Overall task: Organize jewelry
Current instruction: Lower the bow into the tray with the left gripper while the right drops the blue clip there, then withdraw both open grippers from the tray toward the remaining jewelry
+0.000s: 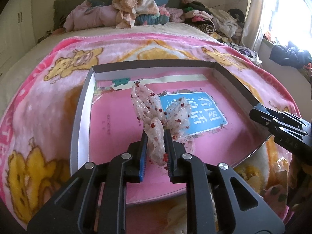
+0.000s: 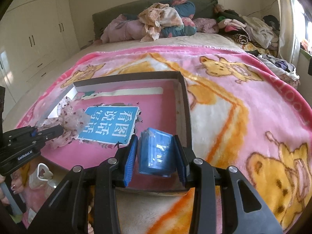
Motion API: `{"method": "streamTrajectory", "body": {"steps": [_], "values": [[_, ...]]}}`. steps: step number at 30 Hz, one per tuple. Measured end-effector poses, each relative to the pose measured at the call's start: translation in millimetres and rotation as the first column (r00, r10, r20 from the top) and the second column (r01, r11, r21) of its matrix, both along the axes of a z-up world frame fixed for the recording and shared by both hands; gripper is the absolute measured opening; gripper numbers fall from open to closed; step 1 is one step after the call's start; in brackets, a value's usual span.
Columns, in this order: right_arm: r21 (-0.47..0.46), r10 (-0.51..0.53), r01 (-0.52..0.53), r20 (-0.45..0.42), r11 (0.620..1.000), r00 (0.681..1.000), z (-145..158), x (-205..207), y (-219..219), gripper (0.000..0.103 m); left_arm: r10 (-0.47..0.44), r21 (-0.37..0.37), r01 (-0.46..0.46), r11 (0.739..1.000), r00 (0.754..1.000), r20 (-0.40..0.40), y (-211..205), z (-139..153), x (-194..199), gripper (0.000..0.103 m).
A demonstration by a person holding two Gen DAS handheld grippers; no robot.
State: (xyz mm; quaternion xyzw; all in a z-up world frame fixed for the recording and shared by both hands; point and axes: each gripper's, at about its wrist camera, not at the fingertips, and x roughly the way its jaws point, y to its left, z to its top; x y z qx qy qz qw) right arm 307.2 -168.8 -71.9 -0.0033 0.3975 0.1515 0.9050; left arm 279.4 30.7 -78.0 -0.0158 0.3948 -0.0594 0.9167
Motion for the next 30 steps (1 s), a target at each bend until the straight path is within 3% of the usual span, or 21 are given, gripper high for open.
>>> {"method": "streamTrajectory", "body": {"steps": [10,21,30], "values": [[0.055,-0.018,0.014,0.063,0.998,0.998,20,-26,-10,0.058,0.007,-0.001,-0.007,1.0,1.0,-0.003,2,-3,-6,0.015],[0.05,-0.044,0.037,0.146,0.998,0.988,47,-68,-23,0.074,0.053,-0.022,-0.052,0.998,0.997,0.054,11,14,-26,0.058],[0.052,-0.055,0.045,0.204,0.998,0.978,69,-101,-33,0.075,0.049,-0.022,-0.046,0.999,0.981,0.187,4,55,-63,0.079]]}}
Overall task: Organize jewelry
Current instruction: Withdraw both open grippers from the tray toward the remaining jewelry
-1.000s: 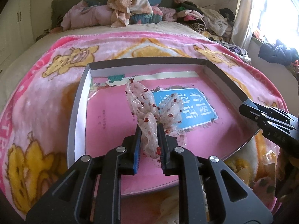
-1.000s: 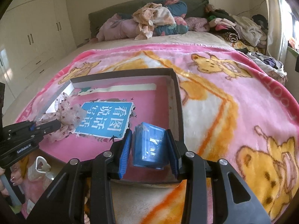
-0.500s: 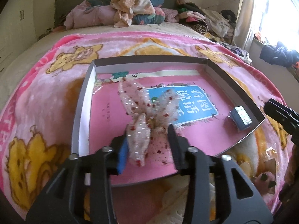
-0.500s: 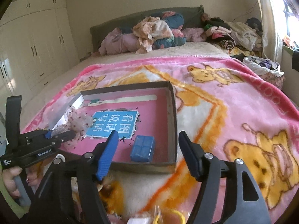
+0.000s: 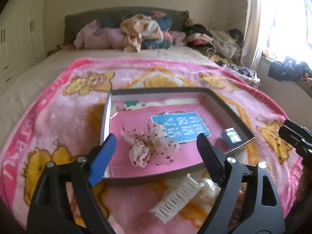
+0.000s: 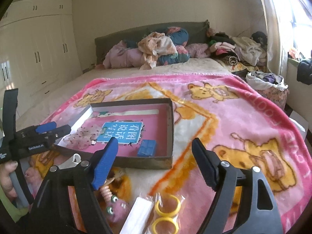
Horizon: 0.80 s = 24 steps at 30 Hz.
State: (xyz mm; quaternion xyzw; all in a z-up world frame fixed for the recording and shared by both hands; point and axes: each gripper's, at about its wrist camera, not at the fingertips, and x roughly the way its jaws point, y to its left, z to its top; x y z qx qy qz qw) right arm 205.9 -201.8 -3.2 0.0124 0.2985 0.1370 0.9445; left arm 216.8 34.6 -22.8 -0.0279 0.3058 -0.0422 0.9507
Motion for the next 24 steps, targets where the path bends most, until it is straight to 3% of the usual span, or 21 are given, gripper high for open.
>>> {"method": "streamTrajectory", "body": {"steps": [13,24], "values": [[-0.002,-0.002,0.003,0.037,1.0,0.999,15,-49,-11,0.075,-0.044,-0.045,0.047,0.998,0.996,0.074,-20,28,-47,0.085],[-0.008,0.0,0.0,0.029,1.0,1.0,8,-81,-18,0.075,-0.071,-0.03,0.073,0.997,0.995,0.074,-30,21,-70,0.085]]}}
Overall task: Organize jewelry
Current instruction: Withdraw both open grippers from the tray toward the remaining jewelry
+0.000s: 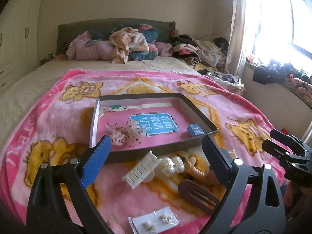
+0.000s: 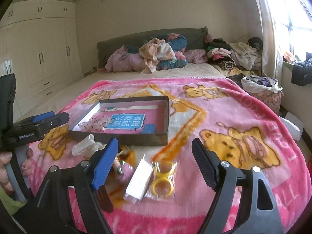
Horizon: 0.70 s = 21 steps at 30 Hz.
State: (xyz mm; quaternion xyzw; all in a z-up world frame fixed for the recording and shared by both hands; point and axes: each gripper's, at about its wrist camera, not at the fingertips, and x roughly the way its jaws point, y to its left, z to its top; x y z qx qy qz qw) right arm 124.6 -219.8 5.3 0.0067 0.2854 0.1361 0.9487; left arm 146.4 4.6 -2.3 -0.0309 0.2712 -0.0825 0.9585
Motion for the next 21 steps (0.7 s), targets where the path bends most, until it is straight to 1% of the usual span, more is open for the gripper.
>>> {"method": "streamTrajectory", "body": {"steps": [8,16,21], "values": [[0.004,0.006,-0.006,-0.016,1.0,1.0,-8,-16,1,0.075,-0.024,0.009,0.024,1.0,1.0,-0.007,-7,-9,-13,0.085],[0.01,0.005,-0.004,-0.037,1.0,0.999,-18,-29,-2,0.075,-0.065,0.023,0.066,0.998,0.997,-0.037,-21,-22,-22,0.085],[0.008,0.01,-0.01,-0.047,1.0,0.999,-24,-32,-2,0.075,-0.081,0.047,0.084,0.995,0.995,-0.057,-28,-31,-24,0.085]]}}
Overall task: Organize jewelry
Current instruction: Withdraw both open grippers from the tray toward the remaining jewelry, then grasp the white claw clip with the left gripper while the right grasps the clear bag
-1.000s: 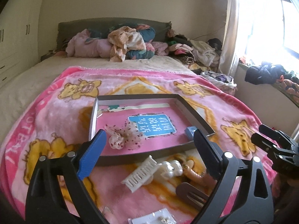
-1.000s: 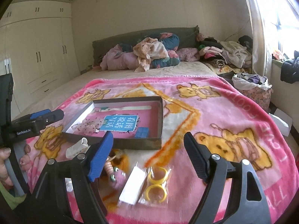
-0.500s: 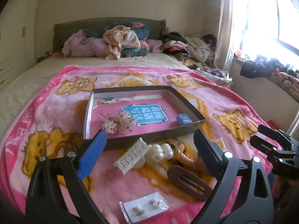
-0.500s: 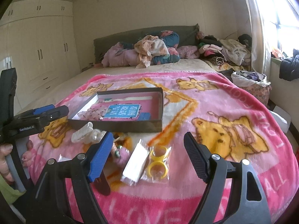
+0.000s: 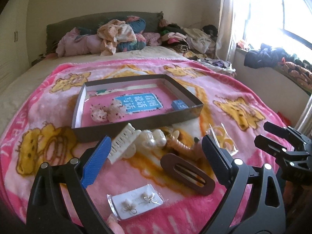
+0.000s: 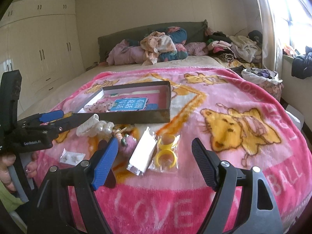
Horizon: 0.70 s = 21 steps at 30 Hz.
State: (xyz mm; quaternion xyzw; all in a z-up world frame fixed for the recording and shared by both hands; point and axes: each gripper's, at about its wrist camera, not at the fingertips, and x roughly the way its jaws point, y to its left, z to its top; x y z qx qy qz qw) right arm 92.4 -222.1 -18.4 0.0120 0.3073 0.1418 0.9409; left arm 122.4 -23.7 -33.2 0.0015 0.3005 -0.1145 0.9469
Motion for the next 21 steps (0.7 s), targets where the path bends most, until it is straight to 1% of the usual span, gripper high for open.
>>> {"method": "streamTrajectory", "body": {"steps": [5,15,21], "values": [[-0.006,0.017,-0.017,-0.013,1.0,1.0,-8,-1,5,0.075,0.005,0.025,-0.005,1.0,1.0,-0.026,0,-11,1,0.085],[-0.026,0.06,-0.062,-0.05,0.998,0.997,-25,3,22,0.075,0.044,0.047,-0.041,0.998,0.997,-0.064,12,-28,11,0.085],[-0.035,0.082,-0.085,-0.071,0.996,0.994,-33,9,31,0.069,0.074,0.053,-0.071,0.996,0.995,-0.073,26,-34,21,0.085]]}}
